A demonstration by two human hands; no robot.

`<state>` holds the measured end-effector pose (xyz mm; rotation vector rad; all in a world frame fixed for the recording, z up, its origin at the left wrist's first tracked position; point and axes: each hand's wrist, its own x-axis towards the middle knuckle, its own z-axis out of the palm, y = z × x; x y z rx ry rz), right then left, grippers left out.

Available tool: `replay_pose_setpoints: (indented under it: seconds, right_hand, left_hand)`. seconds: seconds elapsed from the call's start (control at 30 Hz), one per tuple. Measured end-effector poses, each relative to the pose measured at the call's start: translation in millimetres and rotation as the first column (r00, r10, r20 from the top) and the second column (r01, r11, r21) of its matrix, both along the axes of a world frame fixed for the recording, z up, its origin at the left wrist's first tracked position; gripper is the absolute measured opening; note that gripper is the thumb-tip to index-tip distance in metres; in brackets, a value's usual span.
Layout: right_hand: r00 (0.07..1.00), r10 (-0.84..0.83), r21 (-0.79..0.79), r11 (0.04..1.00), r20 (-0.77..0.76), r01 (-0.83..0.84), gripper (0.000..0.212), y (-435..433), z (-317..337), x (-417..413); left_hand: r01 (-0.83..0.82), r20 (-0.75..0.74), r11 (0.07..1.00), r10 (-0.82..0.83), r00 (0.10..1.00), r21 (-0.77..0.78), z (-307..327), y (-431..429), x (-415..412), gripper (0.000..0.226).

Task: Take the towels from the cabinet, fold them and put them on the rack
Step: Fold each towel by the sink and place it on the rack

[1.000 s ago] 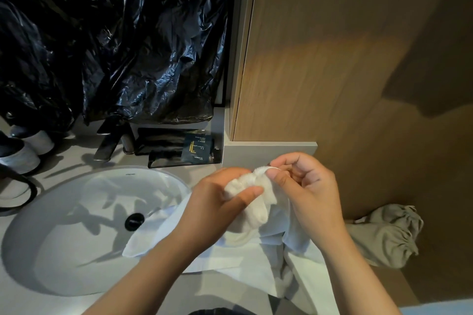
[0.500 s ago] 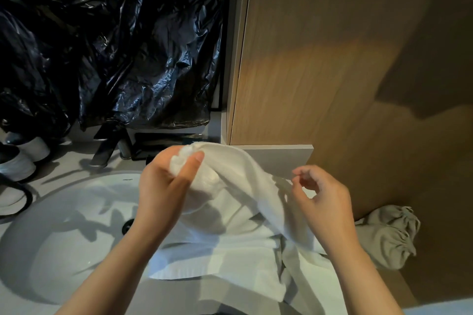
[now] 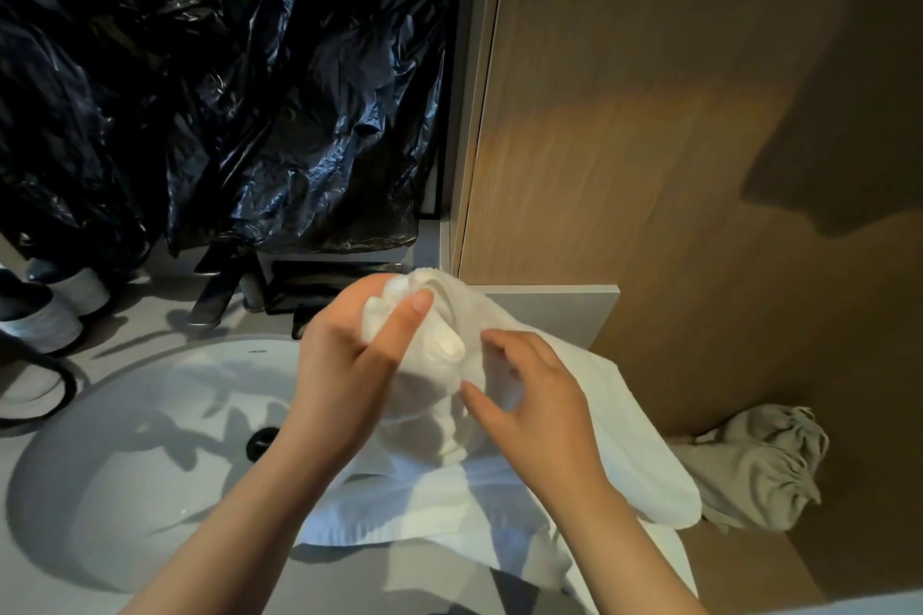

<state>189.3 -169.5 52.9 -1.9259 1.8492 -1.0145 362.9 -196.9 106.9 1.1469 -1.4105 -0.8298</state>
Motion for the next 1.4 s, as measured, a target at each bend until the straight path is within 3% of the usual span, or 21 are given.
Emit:
replay_pose_setpoints:
  seconds: [0.17, 0.23, 0.33, 0.37, 0.5, 0.6, 0.7, 0.83, 0.97, 1.03, 1.13, 1.2, 1.27, 1.4]
  right_hand:
    - [0.986, -0.097, -0.157, 0.98, 0.139, 0.119, 0.011, -13.9, 3.7, -0.2]
    - [0.989, -0.037, -0.121, 0.991, 0.146, 0.055, 0.019, -15.6, 6.7, -4.1]
    - [0.994, 0.058, 0.013, 0.998, 0.089, -0.059, 0.052, -15.6, 5.0, 2.2]
    - [0.996, 0.038, 0.007, 0.999, 0.082, -0.039, 0.051, -16.9, 2.6, 6.4]
    - [0.984, -0.048, -0.176, 0.981, 0.169, 0.078, 0.012, -23.9, 0.8, 13.6]
    - [0.968, -0.082, -0.175, 0.977, 0.237, 0.125, 0.014, -22.6, 2.3, 0.8]
    - [0.967, -0.155, -0.136, 0.973, 0.202, 0.185, 0.018, -14.5, 2.7, -21.6]
    - [0.959, -0.204, -0.13, 0.964, 0.196, 0.231, 0.034, 5.5, 12.7, -45.0]
    - [0.95, -0.07, -0.174, 0.976, 0.305, 0.128, 0.015, 11.9, 47.6, -41.2]
    - [0.947, 0.066, -0.131, 0.991, 0.313, -0.026, 0.016, 8.9, 63.9, -38.1]
    - [0.935, 0.197, -0.023, 0.98, 0.294, -0.2, 0.019, 3.2, 73.4, -34.0]
    - [0.924, 0.205, 0.012, 0.975, 0.323, -0.22, 0.019, 1.8, 72.6, -32.1]
    - [0.913, 0.209, 0.037, 0.971, 0.35, -0.236, 0.019, 3.0, 70.9, -32.4]
    - [0.891, 0.23, 0.042, 0.963, 0.392, -0.267, 0.025, 9.6, 71.8, -39.7]
  left_hand:
    - [0.05, -0.036, 0.998, -0.051, 0.998, -0.025, 9.1, 4.1, 4.0, 0.009]
    - [0.07, -0.064, 0.997, -0.07, 0.995, -0.013, 8.5, 4.8, 7.0, 0.01]
    - [0.125, -0.108, 0.992, -0.123, 0.986, 0.014, 6.4, 7.2, 7.7, 0.013]
    - [0.143, -0.1, 0.99, -0.142, 0.985, 0.01, 6.1, 8.6, 6.7, 0.014]
    - [0.14, -0.051, 0.99, -0.142, 0.989, -0.025, 6.8, 9.5, 7.3, 0.014]
    - [0.012, -0.073, 1.0, -0.013, 0.997, -0.012, 2.0, 1.2, 16.9, 0.018]
    - [-0.079, -0.063, 0.996, 0.081, 0.995, 0.028, -8.1, -9.2, 24.4, 0.021]
    - [-0.168, 0.026, 0.982, 0.166, 0.986, 0.083, -27.0, -26.0, 29.6, 0.019]
    - [-0.2, 0.274, 0.971, 0.16, 0.948, 0.127, -33.4, -36.7, 26.9, 0.007]
    - [-0.218, 0.395, 0.976, 0.203, 0.896, -0.006, -26.3, -33.0, 22.3, 0.031]
    - [0.019, 0.454, 0.966, 0.103, 0.885, -0.257, -6.7, -13.6, 10.3, 0.051]
    - [0.23, 0.457, 0.952, -0.116, 0.882, -0.202, -3.3, -4.3, 0.2, 0.053]
    - [0.337, 0.388, 0.937, -0.276, 0.879, -0.097, -6.0, -2.7, -9.0, 0.045]
    - [0.342, 0.35, 0.936, -0.294, 0.889, -0.082, -19.3, -9.2, -18.3, 0.039]
